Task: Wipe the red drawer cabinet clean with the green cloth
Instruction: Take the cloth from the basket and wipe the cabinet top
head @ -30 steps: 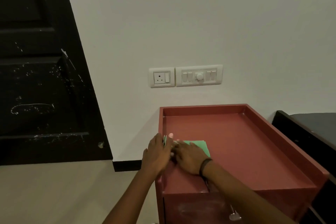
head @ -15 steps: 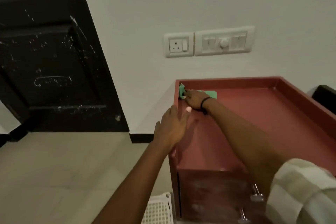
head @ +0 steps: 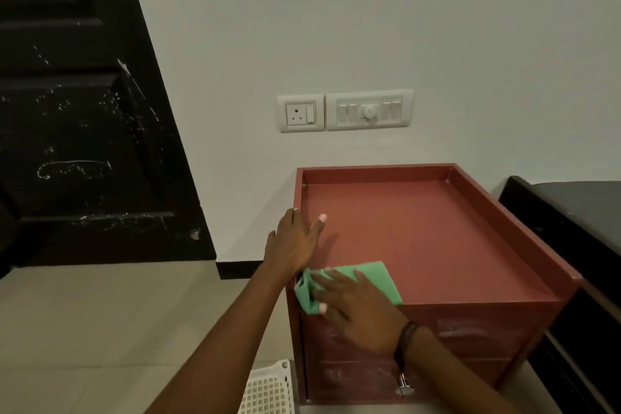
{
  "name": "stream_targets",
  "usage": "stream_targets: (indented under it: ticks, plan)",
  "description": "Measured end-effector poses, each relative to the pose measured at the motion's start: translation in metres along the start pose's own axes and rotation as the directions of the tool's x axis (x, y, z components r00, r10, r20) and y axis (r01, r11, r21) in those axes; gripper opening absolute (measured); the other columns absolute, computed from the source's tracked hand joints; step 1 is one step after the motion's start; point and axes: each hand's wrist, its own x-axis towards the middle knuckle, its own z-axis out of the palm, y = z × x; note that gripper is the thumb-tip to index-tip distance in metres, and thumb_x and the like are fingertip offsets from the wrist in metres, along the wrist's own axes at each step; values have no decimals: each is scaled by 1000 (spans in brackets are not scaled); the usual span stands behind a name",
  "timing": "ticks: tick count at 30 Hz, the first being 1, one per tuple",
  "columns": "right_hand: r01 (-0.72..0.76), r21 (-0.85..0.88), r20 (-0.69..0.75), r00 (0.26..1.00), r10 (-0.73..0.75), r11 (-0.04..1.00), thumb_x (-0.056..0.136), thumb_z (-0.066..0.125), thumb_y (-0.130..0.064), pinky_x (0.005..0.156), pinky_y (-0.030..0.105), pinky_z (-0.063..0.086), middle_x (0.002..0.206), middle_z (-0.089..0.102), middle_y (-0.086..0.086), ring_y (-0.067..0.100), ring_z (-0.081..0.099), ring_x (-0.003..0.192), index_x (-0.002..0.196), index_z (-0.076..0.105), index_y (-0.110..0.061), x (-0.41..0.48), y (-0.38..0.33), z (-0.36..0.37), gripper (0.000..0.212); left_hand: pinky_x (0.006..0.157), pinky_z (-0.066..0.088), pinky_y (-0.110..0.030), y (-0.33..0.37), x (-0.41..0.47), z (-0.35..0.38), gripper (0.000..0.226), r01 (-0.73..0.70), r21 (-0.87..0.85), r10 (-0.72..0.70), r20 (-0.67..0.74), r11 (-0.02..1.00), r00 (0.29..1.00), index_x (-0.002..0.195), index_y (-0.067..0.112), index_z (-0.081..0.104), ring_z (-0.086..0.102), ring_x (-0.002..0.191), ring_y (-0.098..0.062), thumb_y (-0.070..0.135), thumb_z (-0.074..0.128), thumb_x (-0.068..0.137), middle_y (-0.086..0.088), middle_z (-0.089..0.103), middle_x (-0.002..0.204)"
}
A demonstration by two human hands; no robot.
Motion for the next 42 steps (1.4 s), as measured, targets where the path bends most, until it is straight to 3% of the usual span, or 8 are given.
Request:
stream_targets:
  ticks: [6,10,15,21,27,30,36,42]
  plan:
    - [-24,68,33,999,22,997,104,22,-45,122,38,6,162,17,-25,0,7,152,152,23,-47,0,13,-8,48,118,30,-56,-1,-2,3,109,26,-64,-26,-1,998,1000,159,15,22,29,151,-27,86,4,79,-5,22,168]
    - [-85,39,28,996,84,996,104,32,-33,120,45,19,163,27,-8,14,20,152,152,31,-36,68,49,-23,48,117,33,-52,-7,4,10,105,18,-86,-21,-33,996,999,156,18,30,34,148,-25,84,5,79,-3,28,165]
    - [-198,55,86,978,193,979,106,34,-33,121,38,21,163,27,8,27,29,149,155,28,-29,166,100,-38,50,109,42,-50,-10,10,15,90,-46,-35,44,-60,998,997,148,23,40,48,134,-20,80,10,85,0,48,147]
    - [-205,-4,90,975,205,979,108,28,-31,123,36,20,164,23,0,21,24,151,157,25,-27,227,140,-54,49,123,23,-51,-14,12,15,98,34,53,-30,-60,998,998,159,24,23,28,151,-21,83,6,82,-1,25,167]
    - [-152,34,82,986,148,988,107,35,-26,123,39,18,163,27,3,21,23,152,154,32,-23,159,102,-36,48,112,34,-57,-10,10,11,76,5,75,-1,-53,997,999,143,19,46,44,137,-25,74,23,96,-3,49,146]
    - [-59,64,51,997,56,996,106,37,-29,122,43,17,163,27,-4,17,22,152,152,36,-29,82,72,-29,46,114,31,-57,-8,12,11,84,4,81,-1,-36,997,999,145,14,44,40,141,-26,76,20,94,-7,44,152]
    - [63,72,16,998,-65,995,100,10,-51,117,26,-13,158,-1,-38,-10,-9,148,146,3,-64,-52,38,-13,48,119,28,-54,-6,10,10,97,-31,118,36,-35,992,999,154,10,34,32,149,-28,80,14,89,-8,28,165]
    - [-97,28,54,994,95,995,107,24,-40,121,41,12,164,16,-20,7,9,153,153,22,-48,17,102,-33,46,121,24,-45,-10,12,14,90,-182,240,190,-10,954,982,150,16,39,24,152,-22,75,9,89,-7,27,165]
